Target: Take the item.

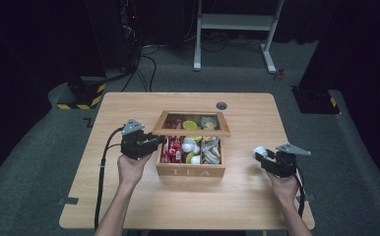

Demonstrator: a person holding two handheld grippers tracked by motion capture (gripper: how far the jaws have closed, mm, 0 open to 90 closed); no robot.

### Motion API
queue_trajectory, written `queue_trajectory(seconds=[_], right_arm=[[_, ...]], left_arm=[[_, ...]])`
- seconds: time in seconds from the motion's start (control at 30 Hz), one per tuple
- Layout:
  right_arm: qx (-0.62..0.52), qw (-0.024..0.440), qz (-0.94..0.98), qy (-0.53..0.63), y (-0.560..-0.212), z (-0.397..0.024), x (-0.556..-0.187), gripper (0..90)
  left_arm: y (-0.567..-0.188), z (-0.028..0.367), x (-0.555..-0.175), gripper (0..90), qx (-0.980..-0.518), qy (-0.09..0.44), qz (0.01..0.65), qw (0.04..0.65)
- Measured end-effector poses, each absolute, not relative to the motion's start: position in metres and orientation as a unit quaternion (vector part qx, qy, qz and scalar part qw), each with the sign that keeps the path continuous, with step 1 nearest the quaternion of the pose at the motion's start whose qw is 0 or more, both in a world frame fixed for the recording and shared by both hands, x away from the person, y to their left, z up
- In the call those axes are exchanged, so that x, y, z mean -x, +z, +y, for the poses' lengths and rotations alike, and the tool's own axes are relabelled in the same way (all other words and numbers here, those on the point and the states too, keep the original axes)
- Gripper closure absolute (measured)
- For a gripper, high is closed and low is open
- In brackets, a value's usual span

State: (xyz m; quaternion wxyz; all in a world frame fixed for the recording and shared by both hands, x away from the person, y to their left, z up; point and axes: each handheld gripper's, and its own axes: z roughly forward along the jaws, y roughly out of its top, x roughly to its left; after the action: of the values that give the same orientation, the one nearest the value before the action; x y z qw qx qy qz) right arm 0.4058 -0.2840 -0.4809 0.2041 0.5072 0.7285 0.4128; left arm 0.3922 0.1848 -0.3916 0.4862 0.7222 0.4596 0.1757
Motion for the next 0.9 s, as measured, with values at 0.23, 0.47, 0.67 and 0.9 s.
queue_trajectory(seconds=[0.23,0.47,0.67,0.9], right_arm=[[-0.512,0.200,0.730,0.406,-0.489,-0.282,-0.411,51.1],[-0.516,0.195,0.733,0.398,-0.496,-0.278,-0.417,50.3],[-0.521,0.191,0.737,0.385,-0.502,-0.275,-0.421,48.9],[-0.524,0.194,0.734,0.385,-0.507,-0.273,-0.425,46.4]], left_arm=[[-0.392,0.185,-0.391,63.2,-0.721,0.176,0.460,0.488],[-0.392,0.185,-0.392,63.2,-0.721,0.174,0.460,0.489],[-0.392,0.185,-0.392,63.2,-0.721,0.174,0.460,0.488],[-0.392,0.185,-0.392,63.2,-0.720,0.175,0.460,0.489]])
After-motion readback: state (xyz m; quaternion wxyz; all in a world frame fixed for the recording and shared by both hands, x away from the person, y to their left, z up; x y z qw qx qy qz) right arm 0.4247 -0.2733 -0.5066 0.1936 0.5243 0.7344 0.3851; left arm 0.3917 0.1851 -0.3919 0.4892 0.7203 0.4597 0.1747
